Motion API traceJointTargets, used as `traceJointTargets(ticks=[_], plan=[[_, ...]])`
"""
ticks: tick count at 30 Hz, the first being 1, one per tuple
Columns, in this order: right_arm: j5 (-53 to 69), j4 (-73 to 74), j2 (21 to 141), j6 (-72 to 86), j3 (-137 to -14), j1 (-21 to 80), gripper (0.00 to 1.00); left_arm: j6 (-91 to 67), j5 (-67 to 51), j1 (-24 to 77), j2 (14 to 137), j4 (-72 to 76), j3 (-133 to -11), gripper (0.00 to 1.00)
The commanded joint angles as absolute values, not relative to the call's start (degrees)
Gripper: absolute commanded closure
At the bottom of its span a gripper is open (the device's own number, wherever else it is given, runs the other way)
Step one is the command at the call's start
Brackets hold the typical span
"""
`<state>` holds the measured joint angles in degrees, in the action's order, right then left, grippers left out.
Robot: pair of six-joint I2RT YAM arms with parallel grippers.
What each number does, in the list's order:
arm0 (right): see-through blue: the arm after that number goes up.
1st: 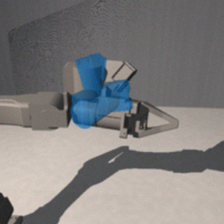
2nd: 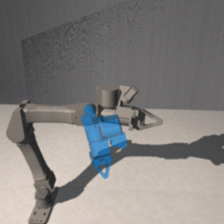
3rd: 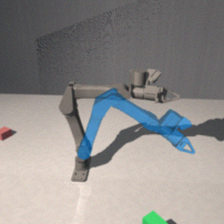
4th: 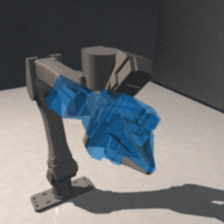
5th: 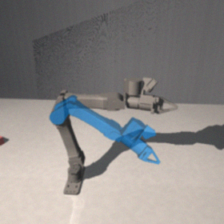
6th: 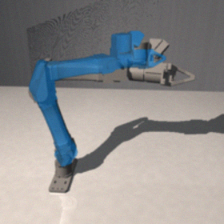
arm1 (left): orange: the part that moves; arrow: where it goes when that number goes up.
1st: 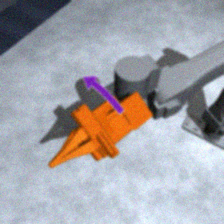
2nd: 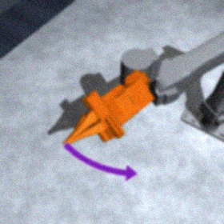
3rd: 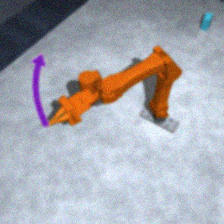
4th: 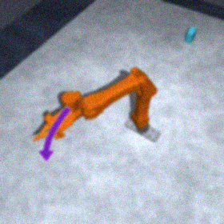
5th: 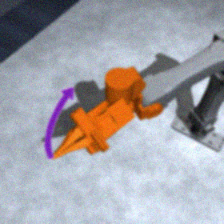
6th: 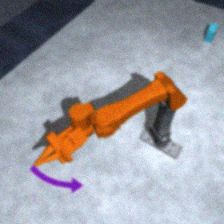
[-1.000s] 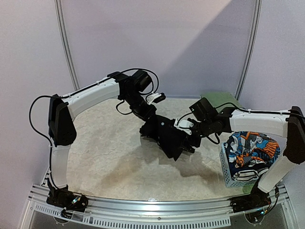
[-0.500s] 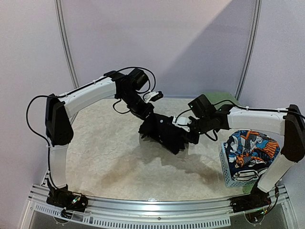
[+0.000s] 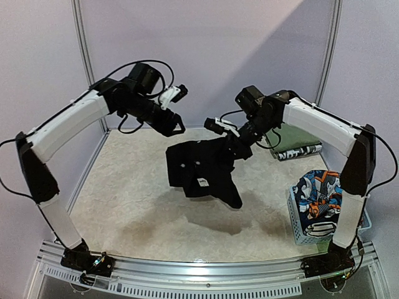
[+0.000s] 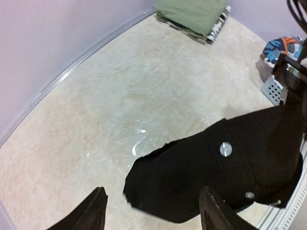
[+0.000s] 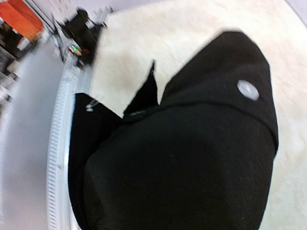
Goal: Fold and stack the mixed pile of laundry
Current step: Turn over the square-folded shirt at the center of the board.
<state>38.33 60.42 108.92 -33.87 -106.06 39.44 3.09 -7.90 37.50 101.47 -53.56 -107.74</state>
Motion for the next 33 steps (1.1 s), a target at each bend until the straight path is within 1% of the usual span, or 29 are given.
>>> traceJointTargets(ticks=[1,3,4,8,10,11,12,13,14,15,16,17,18,20,21,23,26,30,33], plan=[[56.23,61.7,115.78,-26.5,-113.34,33.5,1.0,2.62,3.38,34.88,90.27,-44.59,-98.72,0.31],[61.05,53.85,117.79,-20.53,-111.9,29.74,1.0,1.89,3.83,34.34,86.84,-43.11,-95.08,0.31],[62.07,48.72,118.6,-14.87,-109.89,27.85,1.0,1.53,3.94,34.29,85.54,-42.71,-93.54,0.3],[61.56,24.29,117.0,4.23,-94.74,21.96,1.0,0.28,3.33,34.19,83.2,-41.22,-88.74,0.3],[59.15,10.51,114.41,12.68,-84.71,19.63,1.0,-1.48,2.55,34.19,83.21,-40.18,-87.08,0.3],[57.66,3.21,111.86,19.9,-78.31,18.83,1.0,-2.53,1.81,34.19,83.35,-39.54,-86.24,0.3],[56.43,-3.64,110.19,24.27,-72.67,18.5,0.98,-4.23,0.69,34.27,83.47,-38.78,-85.39,0.3],[55.44,-6.56,108.03,28.71,-68.1,18.74,0.94,-5.62,-1.02,34.4,83.56,-37.97,-84.29,0.3],[55.54,-6.83,105.92,31.02,-64.59,19.49,0.91,-7.21,-2.26,34.6,83.65,-36.45,-83.07,0.3],[56.24,-1.98,105.03,31.33,-62.79,20.6,0.84,-8.88,-2.56,34.86,83.67,-35.54,-81.85,0.3],[56.78,2.34,104.24,30.04,-62.19,22.19,0.68,-10.77,-2.53,35.26,83.76,-34.53,-80.52,0.3],[57.18,12.28,103.97,27.81,-62.77,23.93,0.44,-12.98,-1.71,35.8,83.76,-33.42,-78.46,0.3],[56.85,20.2,103.78,22.23,-64.23,25.94,0.29,-15.52,-0.48,36.4,83.84,-32.16,-76.7,0.3],[53.5,32.88,103.33,13.14,-68.68,28.52,0.06,-20.3,3.09,38.01,84.33,-28.62,-72.89,0.3],[52.01,37.31,103.0,8.52,-71.25,28.69,0.02,-22.82,4.98,39.06,84.93,-27.14,-71.35,0.3],[47.81,47.35,103.48,5.05,-77.52,28.37,0.01,-26.81,9.12,40.81,87.25,-24.7,-69.32,0.3],[43.61,59.69,106.17,0.89,-85.35,27.48,0.01,-34.22,10.57,42.43,91.17,-22.71,-68.38,0.3],[37.74,66.76,104.63,-4.15,-86.64,26.92,0.01,-40.81,13.71,45.35,92.79,-16.68,-65.84,0.3],[36.15,70.11,106.53,-9.58,-93.18,23.61,0.01,-45.17,15.62,46.7,93.9,-14.87,-65.27,0.3]])
